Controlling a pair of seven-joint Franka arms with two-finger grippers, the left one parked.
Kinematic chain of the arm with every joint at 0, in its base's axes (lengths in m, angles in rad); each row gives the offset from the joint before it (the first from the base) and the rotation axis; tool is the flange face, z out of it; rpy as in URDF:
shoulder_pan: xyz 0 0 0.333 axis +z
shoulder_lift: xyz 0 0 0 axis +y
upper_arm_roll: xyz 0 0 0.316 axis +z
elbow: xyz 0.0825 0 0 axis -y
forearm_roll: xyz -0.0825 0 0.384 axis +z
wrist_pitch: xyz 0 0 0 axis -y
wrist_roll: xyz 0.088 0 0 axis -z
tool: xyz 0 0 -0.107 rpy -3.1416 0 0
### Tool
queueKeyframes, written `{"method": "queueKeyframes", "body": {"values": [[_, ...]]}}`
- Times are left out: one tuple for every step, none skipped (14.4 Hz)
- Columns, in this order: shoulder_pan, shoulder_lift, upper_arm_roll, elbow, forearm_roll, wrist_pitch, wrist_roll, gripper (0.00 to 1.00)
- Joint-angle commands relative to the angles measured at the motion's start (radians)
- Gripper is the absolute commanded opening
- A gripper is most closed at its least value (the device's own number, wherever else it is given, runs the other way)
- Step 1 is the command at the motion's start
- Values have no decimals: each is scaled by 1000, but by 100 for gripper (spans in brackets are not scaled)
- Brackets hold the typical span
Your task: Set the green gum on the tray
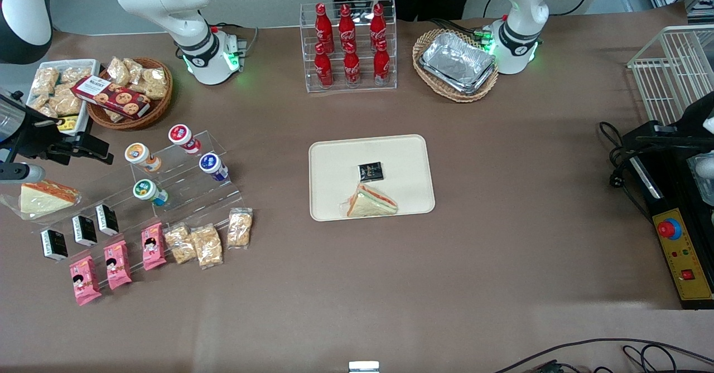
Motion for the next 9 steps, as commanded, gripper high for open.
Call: {"method": "queueKeyframes", "body": {"values": [[0,-3,1,21,-19,-11,12,100],[-2,-3,0,21,-19,-10,12,100],[-2,-3,0,21,-19,-10,9,100],[-2,0,0,21,-19,-5,9,100],[0,3,1,21,-19,-2,10,100],[0,3,1,21,-19,-4,7,100],[-2,2,0,21,-20,-5,-8,100],[-3,2,-2,21,-19,-5,-5,100],[-2,2,-2,21,-19,-4,-5,100]]}}
